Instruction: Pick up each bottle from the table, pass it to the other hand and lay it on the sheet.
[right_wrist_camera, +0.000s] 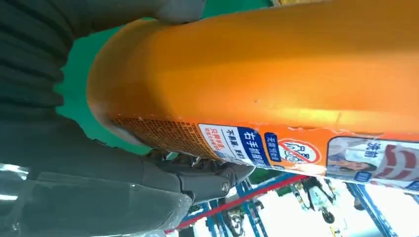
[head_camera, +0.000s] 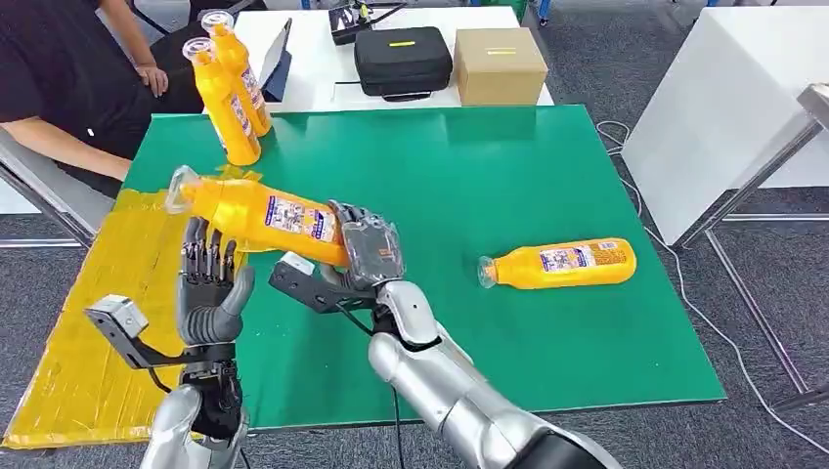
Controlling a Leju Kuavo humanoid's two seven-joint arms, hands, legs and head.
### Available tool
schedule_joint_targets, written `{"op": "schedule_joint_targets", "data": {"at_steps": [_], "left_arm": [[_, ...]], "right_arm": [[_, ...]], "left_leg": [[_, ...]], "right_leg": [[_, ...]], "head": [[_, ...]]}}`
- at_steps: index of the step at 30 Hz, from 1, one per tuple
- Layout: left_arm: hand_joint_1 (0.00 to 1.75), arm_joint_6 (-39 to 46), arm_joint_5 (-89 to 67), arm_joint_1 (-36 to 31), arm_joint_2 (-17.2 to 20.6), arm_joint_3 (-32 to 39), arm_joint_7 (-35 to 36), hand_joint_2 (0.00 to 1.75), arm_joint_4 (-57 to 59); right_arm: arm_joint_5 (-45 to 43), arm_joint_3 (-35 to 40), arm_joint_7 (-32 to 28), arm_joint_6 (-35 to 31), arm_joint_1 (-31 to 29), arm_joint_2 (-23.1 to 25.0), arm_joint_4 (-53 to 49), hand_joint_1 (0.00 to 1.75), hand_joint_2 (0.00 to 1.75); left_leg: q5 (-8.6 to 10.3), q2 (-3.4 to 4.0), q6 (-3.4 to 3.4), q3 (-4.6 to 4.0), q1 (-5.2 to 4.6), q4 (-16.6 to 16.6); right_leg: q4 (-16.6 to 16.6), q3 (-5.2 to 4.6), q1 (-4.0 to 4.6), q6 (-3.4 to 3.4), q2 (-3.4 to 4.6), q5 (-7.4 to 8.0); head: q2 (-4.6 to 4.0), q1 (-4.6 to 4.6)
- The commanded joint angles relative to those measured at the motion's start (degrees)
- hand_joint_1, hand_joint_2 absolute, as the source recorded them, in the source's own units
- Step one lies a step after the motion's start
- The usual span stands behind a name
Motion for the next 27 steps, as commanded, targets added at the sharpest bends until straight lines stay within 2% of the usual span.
{"op": "schedule_joint_targets", "data": {"at_steps": [1,5,6,9,18,22,27], "left_arm": [[0.0,0.2,0.5,-0.9,0.9,-1.1,2.2,1.75,-0.7],[0.0,-0.1,0.5,0.4,0.9,0.0,2.5,1.75,-2.1],[0.0,-0.6,2.1,-0.1,1.0,1.2,3.0,1.75,-1.8],[0.0,-1.2,2.4,0.7,1.0,2.4,3.2,1.75,-2.5],[0.0,-2.9,2.1,2.7,0.4,2.6,2.1,1.75,-1.5],[0.0,-3.0,2.2,3.1,0.7,2.9,1.7,1.75,-1.8],[0.0,-2.8,2.4,3.9,1.1,3.2,1.3,1.75,-2.3]], "right_arm": [[-2.7,16.7,4.7,0.5,-1.8,-0.9,9.1,1.75,1.75],[-1.4,23.3,7.0,0.7,1.5,-0.9,7.8,1.75,1.75],[3.5,28.9,6.7,3.0,4.5,-0.9,4.1,1.75,1.75],[7.7,32.6,9.1,4.1,8.0,-0.9,-1.0,1.75,1.75],[12.7,29.2,4.0,5.3,10.9,-1.6,-5.3,1.75,1.75],[13.5,29.6,4.0,6.1,11.3,-2.2,-8.7,1.75,1.75],[13.4,29.4,4.0,6.2,11.4,-2.5,-9.5,1.75,1.75]], "left_leg": [[-0.12,0.1,-0.16,0.26,0.05,0.0],[-0.13,0.12,-0.17,0.32,0.04,-0.1],[-0.14,0.1,-0.18,0.35,0.06,-0.1],[-0.13,0.03,-0.16,0.28,0.07,-0.1],[-0.13,-0.07,-0.17,0.1,0.1,0.0],[-0.07,-0.09,-0.13,-0.07,0.09,0.0],[-0.15,-0.11,-0.2,0.11,0.1,0.0]], "right_leg": [[-0.1,0.27,0.04,-0.02,0.06,-0.07],[-0.1,0.33,0.03,-0.03,0.08,-0.08],[-0.2,0.38,0.05,-0.03,0.06,-0.09],[-0.2,0.32,0.06,-0.04,-0.02,-0.1],[-0.1,0.14,0.05,-0.04,-0.13,-0.15],[-0.1,-0.04,0.05,-0.05,-0.13,-0.1],[-0.1,0.16,0.06,-0.06,-0.16,-0.18]], "head": [[-0.02,0.0],[-0.02,0.0],[0.0,0.0],[-0.02,0.0],[0.0,0.02],[0.0,0.0],[-0.02,0.02]]}}
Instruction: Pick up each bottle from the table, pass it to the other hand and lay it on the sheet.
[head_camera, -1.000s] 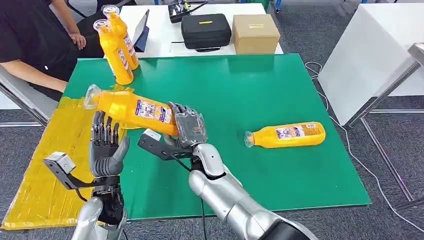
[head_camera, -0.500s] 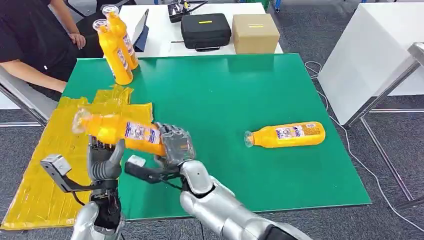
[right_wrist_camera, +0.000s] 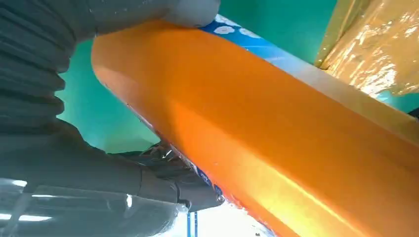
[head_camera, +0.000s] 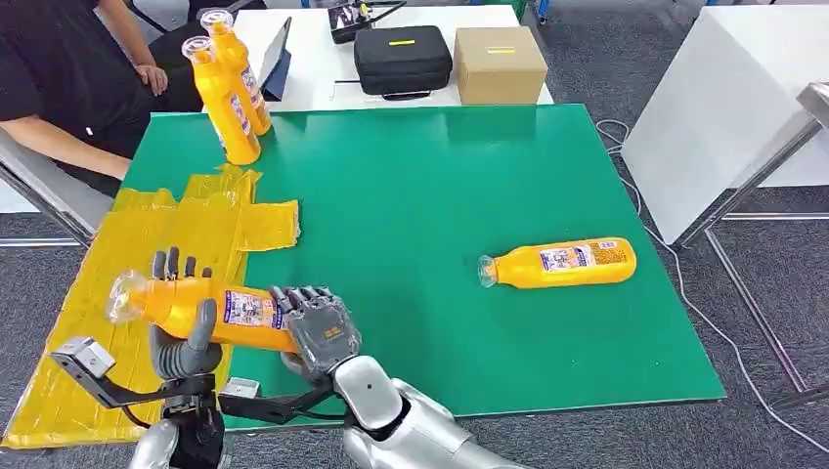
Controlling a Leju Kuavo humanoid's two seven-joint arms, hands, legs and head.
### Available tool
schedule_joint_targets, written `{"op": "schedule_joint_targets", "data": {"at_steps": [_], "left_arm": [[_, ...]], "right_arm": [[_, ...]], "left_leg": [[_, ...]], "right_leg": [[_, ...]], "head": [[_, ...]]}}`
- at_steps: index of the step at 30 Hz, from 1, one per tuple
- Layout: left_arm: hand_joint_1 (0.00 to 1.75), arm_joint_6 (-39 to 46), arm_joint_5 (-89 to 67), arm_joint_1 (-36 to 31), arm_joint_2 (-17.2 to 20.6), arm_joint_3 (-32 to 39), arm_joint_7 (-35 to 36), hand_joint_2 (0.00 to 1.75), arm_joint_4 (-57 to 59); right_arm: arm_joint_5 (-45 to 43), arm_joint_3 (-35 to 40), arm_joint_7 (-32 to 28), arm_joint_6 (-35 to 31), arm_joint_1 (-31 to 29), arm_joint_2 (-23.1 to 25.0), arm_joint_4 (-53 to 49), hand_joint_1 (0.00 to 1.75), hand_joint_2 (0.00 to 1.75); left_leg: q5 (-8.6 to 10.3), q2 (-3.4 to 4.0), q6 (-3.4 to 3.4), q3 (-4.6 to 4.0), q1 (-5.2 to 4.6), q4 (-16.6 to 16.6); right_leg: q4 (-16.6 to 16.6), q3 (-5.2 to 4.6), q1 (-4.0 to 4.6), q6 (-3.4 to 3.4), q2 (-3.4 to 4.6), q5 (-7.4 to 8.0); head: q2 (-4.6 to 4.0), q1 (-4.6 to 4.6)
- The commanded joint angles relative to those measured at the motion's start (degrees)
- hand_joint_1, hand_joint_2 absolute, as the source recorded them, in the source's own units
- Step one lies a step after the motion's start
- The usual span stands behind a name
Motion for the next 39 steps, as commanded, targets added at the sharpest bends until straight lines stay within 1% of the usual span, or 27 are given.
{"op": "schedule_joint_targets", "data": {"at_steps": [1,2,4,6,7,8,9,11,12,17,20,22,24,28,29,30,31,33,34,35,36,37,38,39], "left_arm": [[0.09,0.0,-0.1,-3.0,0.9,-1.2,0.6,1.75,1.8],[1.75,0.0,-0.1,-2.8,0.9,-1.2,0.5,1.75,1.8],[1.75,0.0,-0.1,-3.2,1.0,-1.5,0.5,1.75,2.3],[1.75,-0.1,-0.1,-3.7,1.0,-1.7,0.5,1.75,2.6],[1.75,-0.1,-0.2,-3.7,1.0,-1.8,0.5,1.75,2.7],[1.75,-0.1,-0.2,-3.7,1.0,-1.8,0.5,1.75,2.7],[1.75,-0.1,-0.1,-3.9,0.9,-1.8,0.5,1.75,2.6],[1.75,-0.1,-0.2,-3.9,1.0,-1.9,0.5,1.75,2.8],[1.75,-0.2,-0.2,-4.0,1.1,-2.0,0.4,1.75,2.8],[1.75,-0.5,-0.4,-4.3,1.4,-2.6,0.4,1.75,3.5],[1.75,-0.5,-0.4,-4.3,1.4,-2.6,0.4,1.75,3.5],[1.75,-0.8,-0.4,-4.3,1.5,-2.7,0.3,1.75,3.8],[1.75,-1.0,-0.4,-4.3,1.5,-2.7,0.3,1.75,4.0],[1.75,-1.5,-0.4,-4.8,1.5,-2.9,0.1,1.75,4.6],[1.75,-1.6,-0.3,-5.1,1.5,-2.9,0.1,1.75,5.1],[1.75,-1.8,-0.2,-5.4,1.5,-3.0,0.0,1.75,5.5],[1.75,-1.8,0.0,-5.6,1.5,-2.9,-0.1,1.75,5.8],[1.75,-1.7,0.3,-6.0,1.5,-2.1,-0.4,1.75,6.2],[1.75,-1.6,0.4,-6.1,1.5,-1.5,-0.4,1.75,6.1],[1.75,-1.6,0.5,-6.2,1.5,-0.8,-0.4,1.75,5.9],[1.75,-1.5,0.4,-6.2,1.4,-0.3,-0.4,1.75,5.5],[1.75,-1.4,0.5,-6.0,1.3,0.1,-0.4,1.75,5.0],[1.75,-1.4,0.5,-5.6,1.3,0.2,-0.2,1.75,4.5],[1.75,-1.4,0.5,-5.6,1.3,0.2,-0.2,1.75,4.5]], "right_arm": [[1.7,6.9,-3.1,1.3,2.3,-1.7,-4.7,1.75,1.75],[1.6,6.6,-2.9,1.2,2.4,-1.9,-4.9,1.75,1.75],[1.7,6.2,-2.7,1.0,2.3,-2.1,-5.0,1.75,1.75],[1.6,5.7,-2.4,1.1,2.0,-2.1,-5.2,1.75,1.75],[1.7,5.7,-2.4,1.1,2.0,-2.1,-5.3,1.75,1.75],[1.7,5.7,-2.4,1.1,2.0,-2.1,-5.3,1.75,1.75],[1.6,5.6,-2.4,1.2,1.9,-2.1,-5.3,1.75,1.75],[1.6,5.6,-2.4,1.3,1.9,-2.1,-5.5,1.75,1.75],[1.6,5.5,-2.2,1.6,1.9,-2.2,-5.8,1.75,1.75],[1.6,5.0,-1.7,2.3,2.0,-2.7,-7.4,1.75,1.75],[1.6,5.0,-1.7,2.3,2.0,-2.7,-7.4,1.75,1.75],[1.5,4.4,-1.5,2.3,2.2,-3.1,-8.1,1.75,1.75],[1.6,4.1,-1.5,2.2,2.3,-3.4,-8.3,1.75,1.75],[1.3,3.8,-1.6,2.4,2.4,-3.8,-7.7,1.73,1.75],[1.5,3.6,-1.3,2.2,2.3,-3.8,-7.3,1.43,1.75],[2.4,3.4,-0.8,1.7,2.1,-4.1,-7.1,0.17,1.75],[2.3,2.8,-0.7,1.5,2.1,-4.3,-7.2,0.0,0.0],[0.6,-0.5,-1.3,0.2,2.8,-5.6,-9.9,0.0,0.0],[-0.3,-2.4,-1.6,-0.4,3.4,-6.2,-12.0,0.0,0.0],[-1.9,-5.3,-2.4,-1.0,4.1,-7.2,-15.2,0.0,0.0],[-2.6,-7.7,-3.2,-1.7,4.9,-7.9,-18.1,0.0,0.0],[-2.8,-9.9,-4.1,-2.1,5.7,-8.7,-20.8,0.0,0.0],[-3.2,-10.7,-4.9,-1.0,6.1,-9.4,-22.6,0.0,0.0],[-3.2,-10.7,-4.9,-1.0,6.1,-9.4,-22.6,0.0,0.0]], "left_leg": [[-0.08,-0.08,-0.13,0.2,0.04,0.0],[-0.12,-0.09,-0.16,0.27,0.04,0.0],[-0.08,-0.1,-0.13,0.2,0.04,0.0],[-0.13,-0.17,-0.18,0.32,0.07,0.0],[-0.06,-0.16,-0.13,0.18,0.06,0.0],[-0.12,-0.13,-0.17,0.28,0.05,0.0],[-0.02,-0.09,-0.09,0.12,0.05,-0.1],[-0.08,-0.17,-0.15,0.29,0.07,-0.1],[-0.05,-0.13,-0.11,0.19,0.04,0.0],[-0.05,-0.19,-0.13,0.19,0.06,0.0],[-0.02,-0.09,-0.09,0.12,0.03,-0.1],[-0.1,-0.17,-0.18,0.33,0.06,-0.1],[-0.03,-0.16,-0.12,0.2,0.03,-0.1],[-0.07,-0.17,-0.15,0.28,0.06,-0.1],[-0.06,-0.21,-0.16,0.3,0.05,-0.1],[-0.09,-0.22,-0.18,0.34,0.07,-0.1],[-0.03,-0.16,-0.12,0.19,0.04,-0.1],[-0.09,-0.19,-0.17,0.36,0.05,-0.1],[-0.01,-0.19,-0.1,0.16,0.04,-0.1],[-0.04,-0.26,-0.15,0.27,0.04,-0.1],[0.0,-0.25,-0.09,0.13,0.03,0.0],[-0.04,-0.28,-0.13,0.16,0.07,0.0],[-0.01,-0.22,-0.07,0.05,0.02,0.0],[-0.07,-0.27,-0.12,0.17,0.05,0.0]], "right_leg": [[-0.1,0.25,0.04,-0.03,-0.1,-0.1],[-0.1,0.34,0.03,-0.03,-0.12,-0.14],[-0.1,0.27,0.04,-0.02,-0.13,-0.1],[-0.1,0.42,0.06,-0.03,-0.21,-0.17],[-0.1,0.25,0.05,-0.02,-0.19,-0.1],[-0.1,0.34,0.04,-0.02,-0.17,-0.15],[-0.1,0.16,0.04,-0.01,-0.13,-0.05],[-0.1,0.38,0.06,-0.02,-0.23,-0.12],[-0.1,0.25,0.03,-0.01,-0.16,-0.09],[-0.1,0.27,0.05,-0.02,-0.24,-0.1],[-0.1,0.16,0.02,-0.01,-0.13,-0.05],[-0.1,0.41,0.04,-0.03,-0.22,-0.15],[-0.1,0.26,0.02,-0.02,-0.2,-0.09],[-0.1,0.36,0.05,-0.02,-0.22,-0.11],[-0.1,0.4,0.04,-0.02,-0.26,-0.12],[-0.1,0.44,0.05,-0.02,-0.28,-0.15],[-0.1,0.25,0.03,-0.01,-0.2,-0.07],[-0.1,0.45,0.04,-0.01,-0.25,-0.14],[-0.1,0.23,0.03,-0.01,-0.24,-0.07],[-0.1,0.37,0.02,-0.01,-0.32,-0.12],[-0.1,0.22,0.02,0.0,-0.26,-0.07],[-0.1,0.27,0.05,0.0,-0.29,-0.1],[-0.1,0.13,0.01,0.01,-0.24,-0.07],[-0.1,0.3,0.04,0.01,-0.31,-0.13]], "head": [[0.0,0.0],[0.02,0.02],[0.0,0.0],[0.0,0.02],[0.0,0.02],[0.0,0.02],[0.0,0.0],[0.0,-0.02],[0.0,0.04],[0.0,0.02],[0.0,0.02],[0.0,0.02],[0.0,0.02],[0.0,0.02],[0.02,0.02],[0.0,0.02],[0.0,0.02],[0.0,0.02],[0.0,0.0],[0.0,0.04],[0.02,0.02],[0.0,0.0],[0.0,0.0],[0.0,0.07]]}}
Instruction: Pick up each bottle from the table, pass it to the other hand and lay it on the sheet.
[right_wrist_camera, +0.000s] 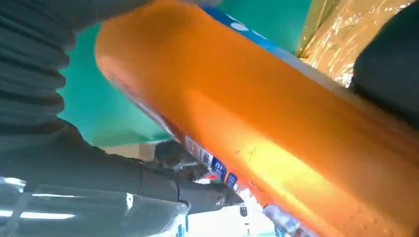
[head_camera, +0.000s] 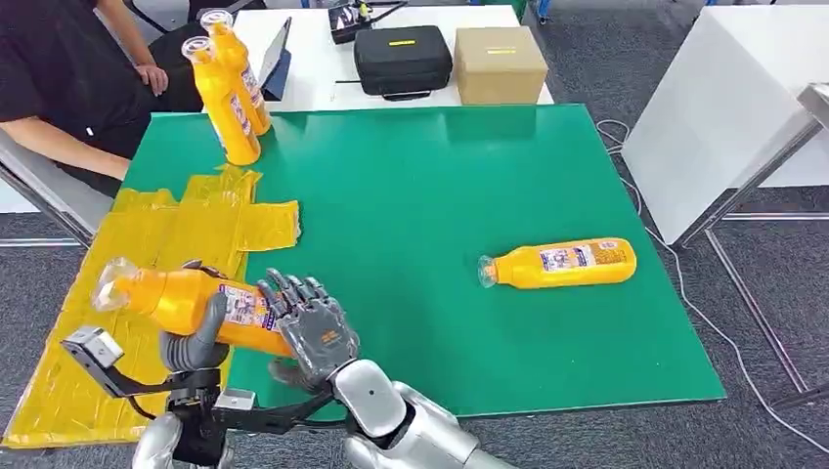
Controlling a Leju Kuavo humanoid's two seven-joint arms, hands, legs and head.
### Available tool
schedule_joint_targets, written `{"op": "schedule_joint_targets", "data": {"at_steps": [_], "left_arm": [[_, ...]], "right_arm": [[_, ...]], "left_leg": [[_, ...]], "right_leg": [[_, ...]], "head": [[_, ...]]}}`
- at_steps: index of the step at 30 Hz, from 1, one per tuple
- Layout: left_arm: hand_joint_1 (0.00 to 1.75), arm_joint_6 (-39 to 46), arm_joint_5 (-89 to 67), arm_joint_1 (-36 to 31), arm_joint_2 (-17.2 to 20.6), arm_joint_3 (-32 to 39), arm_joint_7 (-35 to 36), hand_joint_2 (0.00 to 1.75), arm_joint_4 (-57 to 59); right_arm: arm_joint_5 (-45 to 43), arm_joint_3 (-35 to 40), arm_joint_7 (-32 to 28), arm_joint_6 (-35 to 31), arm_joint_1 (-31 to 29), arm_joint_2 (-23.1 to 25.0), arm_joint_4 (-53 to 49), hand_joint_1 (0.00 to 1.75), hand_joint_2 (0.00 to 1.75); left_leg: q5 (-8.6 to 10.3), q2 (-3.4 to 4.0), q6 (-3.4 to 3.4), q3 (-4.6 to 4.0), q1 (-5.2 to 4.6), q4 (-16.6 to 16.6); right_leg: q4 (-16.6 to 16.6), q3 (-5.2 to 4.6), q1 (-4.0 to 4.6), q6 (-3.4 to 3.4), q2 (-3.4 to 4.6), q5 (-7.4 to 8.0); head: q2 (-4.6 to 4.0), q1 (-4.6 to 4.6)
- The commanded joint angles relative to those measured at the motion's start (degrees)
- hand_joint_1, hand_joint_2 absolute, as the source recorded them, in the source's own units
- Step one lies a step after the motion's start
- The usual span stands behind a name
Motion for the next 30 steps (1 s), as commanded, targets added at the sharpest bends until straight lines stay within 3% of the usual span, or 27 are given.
{"op": "schedule_joint_targets", "data": {"at_steps": [1,5,10,15,19,24,27,29,30], "left_arm": [[1.75,0.2,0.3,-3.8,0.8,0.8,0.2,1.75,3.0],[1.75,0.5,0.2,-3.2,0.6,1.3,0.3,1.75,2.4],[1.75,4.6,-6.3,-1.6,1.5,4.9,-1.3,1.75,0.7],[1.75,6.0,-8.9,-1.7,1.6,5.3,-1.9,1.75,0.7],[1.75,21.1,-31.4,-2.6,3.4,5.5,-2.1,1.75,1.8],[1.75,35.6,-60.2,-6.5,6.2,4.1,0.3,1.75,13.0],[1.75,35.8,-60.4,-7.0,6.0,4.2,0.2,1.75,14.0],[1.75,39.4,-70.3,-9.0,7.0,3.9,2.4,1.75,17.3],[1.75,39.4,-78.8,-10.3,5.5,8.3,1.4,1.75,18.2]], "right_arm": [[-3.2,-9.8,-4.0,-1.0,3.5,-6.4,-13.8,0.0,0.0],[-2.7,-12.6,-5.4,-4.1,5.5,-6.3,-16.0,0.0,0.0],[-1.2,-21.6,-7.2,-4.2,12.2,-9.0,-25.9,0.0,0.0],[-1.4,-22.3,-7.7,-4.0,12.8,-8.7,-26.0,0.0,0.0],[-2.1,-26.2,-9.1,-5.2,14.7,-9.6,-27.2,0.0,0.0],[-5.0,-27.9,-11.8,-4.2,13.7,-10.4,-25.8,0.0,0.0],[-5.1,-27.9,-11.8,-4.2,13.5,-10.3,-25.5,0.0,0.0],[-6.7,-27.2,-12.4,-4.0,13.0,-10.8,-25.4,0.0,0.0],[-7.2,-26.8,-12.5,-4.1,12.8,-11.3,-25.4,0.0,0.0]], "left_leg": [[-0.03,-0.24,-0.09,0.11,0.03,0.0],[-0.01,-0.13,-0.08,0.1,-0.01,0.0],[-0.05,-0.21,-0.11,0.2,0.0,-0.1],[-0.04,-0.08,-0.07,0.06,-0.02,0.0],[-0.08,-0.12,-0.13,0.18,0.02,0.0],[0.0,-0.15,-0.08,0.15,-0.04,-0.1],[0.01,-0.12,-0.06,0.09,-0.02,-0.1],[-0.03,-0.11,-0.1,0.19,-0.02,-0.1],[0.0,-0.12,-0.09,0.12,-0.02,-0.1]], "right_leg": [[-0.1,0.23,0.02,0.01,-0.27,-0.08],[-0.1,0.18,0.01,0.0,-0.14,-0.03],[-0.1,0.32,0.01,0.0,-0.23,-0.1],[-0.1,0.14,0.0,0.0,-0.07,-0.03],[-0.1,0.29,0.03,-0.01,-0.12,-0.07],[-0.1,0.22,-0.03,0.0,-0.14,-0.03],[-0.1,0.16,-0.01,0.0,-0.09,-0.01],[-0.1,0.26,-0.01,-0.01,-0.12,-0.04],[-0.1,0.2,0.0,-0.01,-0.12,-0.02]], "head": [[0.0,0.02],[0.0,0.02],[0.0,0.02],[0.0,0.0],[0.0,0.02],[0.0,0.02],[0.02,0.02],[0.0,0.02],[0.0,0.02]]}}
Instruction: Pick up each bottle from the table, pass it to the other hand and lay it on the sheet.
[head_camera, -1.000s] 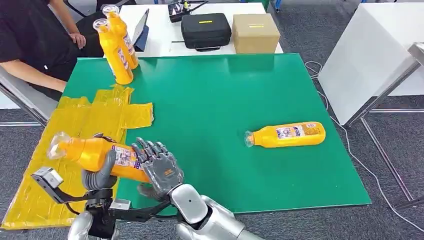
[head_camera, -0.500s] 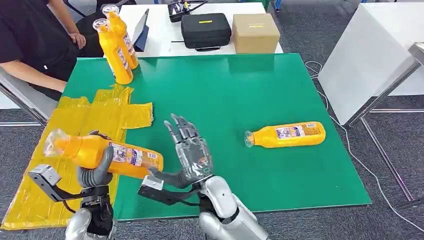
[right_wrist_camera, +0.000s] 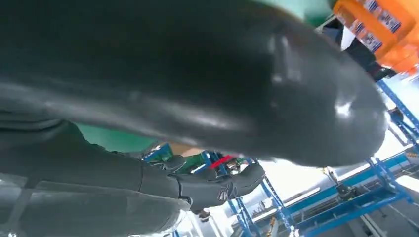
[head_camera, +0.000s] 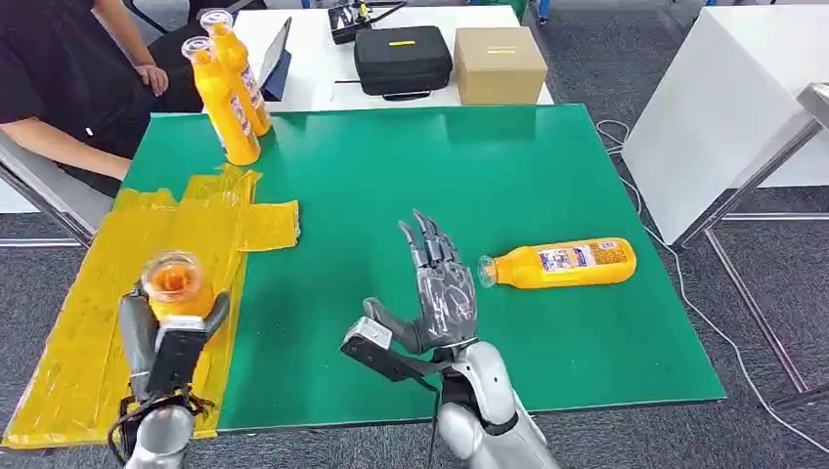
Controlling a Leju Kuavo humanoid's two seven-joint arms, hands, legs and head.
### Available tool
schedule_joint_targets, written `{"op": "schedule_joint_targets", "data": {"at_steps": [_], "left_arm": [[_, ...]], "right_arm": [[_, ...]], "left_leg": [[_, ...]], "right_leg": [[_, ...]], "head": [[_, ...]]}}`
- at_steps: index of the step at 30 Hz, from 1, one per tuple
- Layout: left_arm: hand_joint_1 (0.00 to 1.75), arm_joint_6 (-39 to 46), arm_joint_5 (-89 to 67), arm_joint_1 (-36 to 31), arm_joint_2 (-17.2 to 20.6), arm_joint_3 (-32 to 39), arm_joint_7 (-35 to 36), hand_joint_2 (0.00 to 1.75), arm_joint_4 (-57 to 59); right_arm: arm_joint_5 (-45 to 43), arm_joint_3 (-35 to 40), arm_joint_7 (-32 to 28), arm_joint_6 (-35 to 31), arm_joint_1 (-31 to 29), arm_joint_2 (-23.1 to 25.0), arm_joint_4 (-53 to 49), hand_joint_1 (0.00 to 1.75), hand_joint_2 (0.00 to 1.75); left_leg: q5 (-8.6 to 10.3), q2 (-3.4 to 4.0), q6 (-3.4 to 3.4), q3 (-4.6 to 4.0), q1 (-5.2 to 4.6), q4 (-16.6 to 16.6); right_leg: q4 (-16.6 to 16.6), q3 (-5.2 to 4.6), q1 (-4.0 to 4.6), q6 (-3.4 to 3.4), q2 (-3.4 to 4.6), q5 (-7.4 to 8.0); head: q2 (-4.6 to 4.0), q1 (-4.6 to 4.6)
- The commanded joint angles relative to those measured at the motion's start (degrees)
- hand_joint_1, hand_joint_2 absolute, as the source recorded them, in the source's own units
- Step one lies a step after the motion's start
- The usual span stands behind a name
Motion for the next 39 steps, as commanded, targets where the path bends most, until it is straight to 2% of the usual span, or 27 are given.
{"op": "schedule_joint_targets", "data": {"at_steps": [1,3,5,9,16,19,24,25,26,27,28,32,39], "left_arm": [[1.75,4.6,-22.7,-9.0,1.5,6.4,0.3,1.75,15.8],[1.75,4.6,-32.2,-10.9,-0.4,12.7,-3.3,1.75,17.0],[1.75,4.6,-40.3,-11.2,-1.2,15.3,-3.9,1.75,15.2],[1.75,4.6,-48.3,-9.9,1.8,8.4,3.9,1.75,14.4],[1.75,4.6,-49.0,-9.4,2.2,7.4,5.0,1.75,14.4],[1.75,4.6,-50.6,-7.9,5.5,0.2,11.7,1.75,16.1],[1.75,4.6,-51.9,-6.9,8.2,-4.7,17.5,1.75,21.0],[1.41,4.6,-52.3,-7.6,10.6,-8.3,22.1,1.75,23.4],[0.0,4.6,-51.3,-7.3,11.4,-10.3,22.2,1.75,24.2],[0.0,4.6,-52.3,-7.3,11.3,-9.7,23.4,1.75,25.3],[0.0,4.6,-52.3,-7.3,11.3,-9.7,23.4,0.0,25.3],[0.0,4.6,-52.3,-7.1,11.7,-12.2,24.8,0.0,26.6],[0.0,4.6,-51.6,-6.4,11.1,-11.3,22.8,0.0,25.1]], "right_arm": [[-3.4,-1.0,-1.5,0.6,-1.8,-3.3,0.8,0.0,0.0],[-4.4,-0.4,-1.9,0.0,-1.9,-3.9,1.5,0.0,0.0],[-5.8,0.0,-2.4,0.0,-2.4,-4.2,2.1,0.0,0.0],[-7.7,0.8,-3.5,0.3,-4.4,-4.2,3.6,0.0,0.0],[-7.8,1.0,-3.6,0.5,-4.6,-4.2,3.8,0.0,0.0],[-9.0,1.9,-4.3,1.3,-5.8,-4.3,5.2,0.0,0.0],[-11.1,3.5,-5.7,1.5,-6.8,-4.2,6.6,0.0,0.0],[-11.4,3.7,-6.0,2.1,-6.9,-4.1,6.5,0.0,0.0],[-11.8,4.2,-5.9,2.1,-7.2,-4.3,6.5,0.0,0.0],[-11.8,4.1,-6.0,2.2,-7.1,-4.2,6.5,0.0,0.0],[-11.8,4.1,-6.0,2.2,-7.1,-4.2,6.5,0.0,0.0],[-12.4,4.0,-6.5,2.4,-7.8,-4.4,8.1,0.0,0.0],[-12.8,3.4,-6.8,2.3,-8.3,-4.3,8.6,0.0,0.0]], "left_leg": [[-0.04,-0.1,-0.14,0.24,0.02,-0.1],[0.0,-0.07,-0.08,0.1,0.02,0.0],[-0.01,-0.11,-0.09,0.11,0.02,0.0],[-0.01,0.08,-0.08,0.09,0.0,0.0],[-0.08,0.02,-0.13,0.2,0.03,0.0],[-0.05,0.07,-0.12,0.2,0.01,-0.1],[-0.02,0.09,-0.08,0.19,-0.02,-0.1],[-0.06,0.13,-0.13,0.3,-0.01,-0.1],[-0.1,0.17,-0.19,0.46,0.0,-0.2],[-0.06,0.1,-0.15,0.34,0.0,-0.1],[-0.04,0.09,-0.11,0.25,-0.02,-0.1],[-0.1,0.12,-0.15,0.35,0.02,-0.1],[-0.03,0.03,-0.07,0.12,0.0,-0.1]], "right_leg": [[-0.1,0.29,0.02,-0.02,-0.13,-0.07],[-0.1,0.14,0.02,-0.02,-0.08,-0.01],[-0.1,0.16,0.01,-0.01,-0.06,-0.02],[0.0,0.11,0.0,0.0,0.02,-0.01],[-0.1,0.25,0.02,-0.01,-0.01,-0.07],[-0.1,0.23,0.01,-0.01,0.04,-0.03],[-0.1,0.19,-0.02,0.0,0.07,-0.01],[-0.1,0.3,-0.01,-0.01,0.1,-0.03],[-0.2,0.45,0.0,-0.03,0.13,-0.06],[-0.1,0.35,0.0,-0.02,0.07,-0.04],[-0.1,0.25,-0.02,-0.01,0.07,-0.03],[-0.1,0.37,0.01,-0.01,0.09,-0.06],[-0.1,0.15,0.0,0.0,0.06,-0.01]], "head": [[0.02,-0.02],[0.0,-0.02],[0.0,0.0],[0.02,0.0],[0.0,0.0],[0.0,0.0],[0.0,-0.02],[0.0,0.02],[0.0,-0.02],[0.0,0.0],[0.02,0.0],[0.0,0.0],[0.02,0.0]]}}
